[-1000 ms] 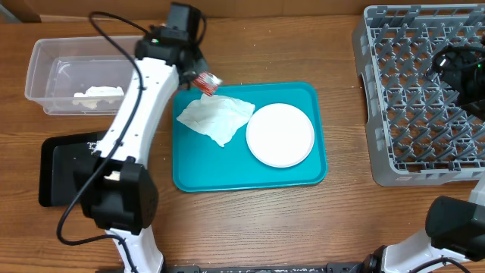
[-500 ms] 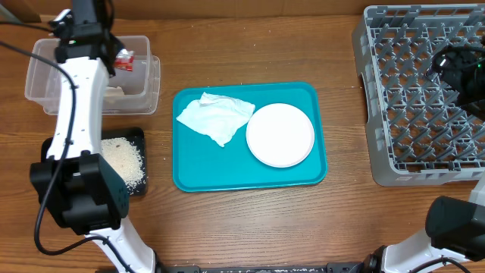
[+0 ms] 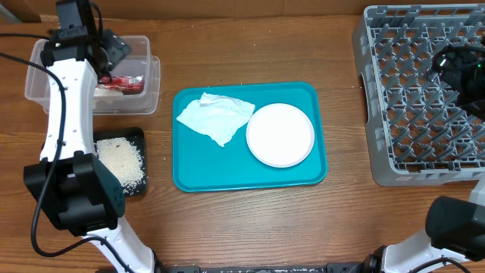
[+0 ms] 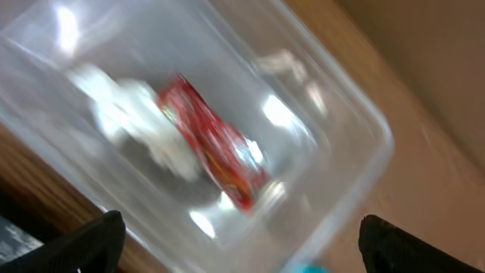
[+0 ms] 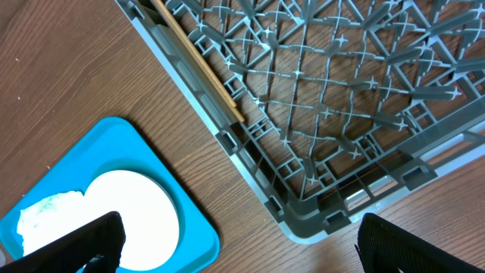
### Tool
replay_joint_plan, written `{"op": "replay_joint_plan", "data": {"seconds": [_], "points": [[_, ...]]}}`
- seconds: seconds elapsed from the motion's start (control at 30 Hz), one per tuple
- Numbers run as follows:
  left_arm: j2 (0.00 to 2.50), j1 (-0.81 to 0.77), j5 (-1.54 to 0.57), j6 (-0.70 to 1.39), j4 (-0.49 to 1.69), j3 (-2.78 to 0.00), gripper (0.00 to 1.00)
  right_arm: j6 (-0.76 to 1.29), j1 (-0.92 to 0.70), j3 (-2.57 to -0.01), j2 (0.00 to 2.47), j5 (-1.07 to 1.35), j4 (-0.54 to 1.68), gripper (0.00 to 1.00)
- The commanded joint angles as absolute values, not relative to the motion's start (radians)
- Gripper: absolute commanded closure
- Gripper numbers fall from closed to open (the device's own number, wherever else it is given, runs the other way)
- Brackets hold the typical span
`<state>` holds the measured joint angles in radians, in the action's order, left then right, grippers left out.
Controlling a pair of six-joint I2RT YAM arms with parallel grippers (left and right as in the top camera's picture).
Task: Sort waste into correct bins and load items into the dishwasher
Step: 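Reach the left gripper to the white napkin and grasp it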
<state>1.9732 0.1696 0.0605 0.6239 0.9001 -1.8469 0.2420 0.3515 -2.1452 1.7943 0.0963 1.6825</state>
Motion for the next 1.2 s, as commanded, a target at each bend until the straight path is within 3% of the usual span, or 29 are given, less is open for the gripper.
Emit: {"op": "replay_joint_plan", "data": {"seconds": [0.0,0.27,0.5,0.73,0.97,1.17], "points": [[1.958,0.094,-0.124,0.527,0.935,-1.863,0.00,0.248,0.349,-2.148,1.783,0.090,1.678,0.00],[1.958,-0.128,-0.049,0.481,0.995,-1.856,0.01,0.248,0.349,-2.148,1.783,0.090,1.678,0.00],[1.959,-0.265,0.059,0.694,1.001,-1.757,0.00,0.248,0.349,-2.148,1.783,0.090,1.678,0.00],[1.959,-0.309,0.053,0.942,0.804,-1.573,0.04,0.248,0.349,-2.148,1.783,0.090,1.678,0.00],[1.959,-0.339,0.052,0.950,0.566,-1.443,0.10,0.248,0.349,-2.148,1.783,0.090,1.678,0.00],[1.988,-0.344,0.069,0.937,0.532,-1.434,0.09,0.248,0.349,-2.148,1.783,0.090,1.678,0.00]]}}
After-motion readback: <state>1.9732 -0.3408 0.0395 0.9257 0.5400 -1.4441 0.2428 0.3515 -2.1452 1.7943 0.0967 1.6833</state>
